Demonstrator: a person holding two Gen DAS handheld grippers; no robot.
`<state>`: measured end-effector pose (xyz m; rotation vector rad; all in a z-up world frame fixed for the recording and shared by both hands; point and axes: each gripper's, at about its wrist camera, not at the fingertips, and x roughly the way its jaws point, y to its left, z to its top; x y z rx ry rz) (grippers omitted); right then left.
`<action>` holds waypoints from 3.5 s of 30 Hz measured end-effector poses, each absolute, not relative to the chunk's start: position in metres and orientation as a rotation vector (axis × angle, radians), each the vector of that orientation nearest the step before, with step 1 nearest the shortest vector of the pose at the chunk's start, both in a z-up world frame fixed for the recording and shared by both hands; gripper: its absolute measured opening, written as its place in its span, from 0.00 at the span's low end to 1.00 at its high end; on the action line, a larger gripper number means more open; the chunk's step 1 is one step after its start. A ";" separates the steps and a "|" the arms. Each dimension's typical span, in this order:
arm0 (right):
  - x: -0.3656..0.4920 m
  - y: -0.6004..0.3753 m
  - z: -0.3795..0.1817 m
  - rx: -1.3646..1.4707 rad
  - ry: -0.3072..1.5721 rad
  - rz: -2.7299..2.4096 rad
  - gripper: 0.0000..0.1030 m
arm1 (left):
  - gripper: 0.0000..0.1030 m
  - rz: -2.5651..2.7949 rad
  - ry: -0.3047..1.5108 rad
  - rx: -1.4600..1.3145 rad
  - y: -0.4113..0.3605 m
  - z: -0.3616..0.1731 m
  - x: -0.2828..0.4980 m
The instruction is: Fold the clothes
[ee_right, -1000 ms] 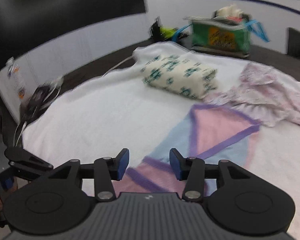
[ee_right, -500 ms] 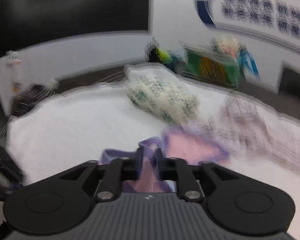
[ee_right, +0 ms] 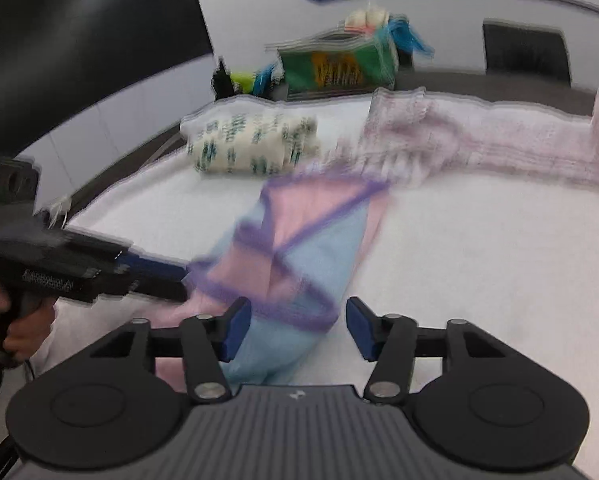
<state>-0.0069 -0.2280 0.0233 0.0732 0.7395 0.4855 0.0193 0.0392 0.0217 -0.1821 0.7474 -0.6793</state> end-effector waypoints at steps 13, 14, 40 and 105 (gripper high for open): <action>0.024 -0.201 0.041 -0.074 0.662 0.354 0.19 | 0.30 -0.557 0.640 -0.315 0.088 0.026 -0.025; 0.023 -0.202 0.037 -0.082 0.670 0.321 0.21 | 0.34 -0.552 0.642 -0.322 0.092 0.024 -0.027; -0.141 -0.218 -0.007 0.087 0.564 0.570 0.17 | 0.07 -0.655 0.692 -0.300 0.072 -0.009 -0.106; -0.180 -0.234 0.016 -0.107 0.436 0.622 0.50 | 0.70 -0.865 0.579 -0.185 0.092 0.003 -0.142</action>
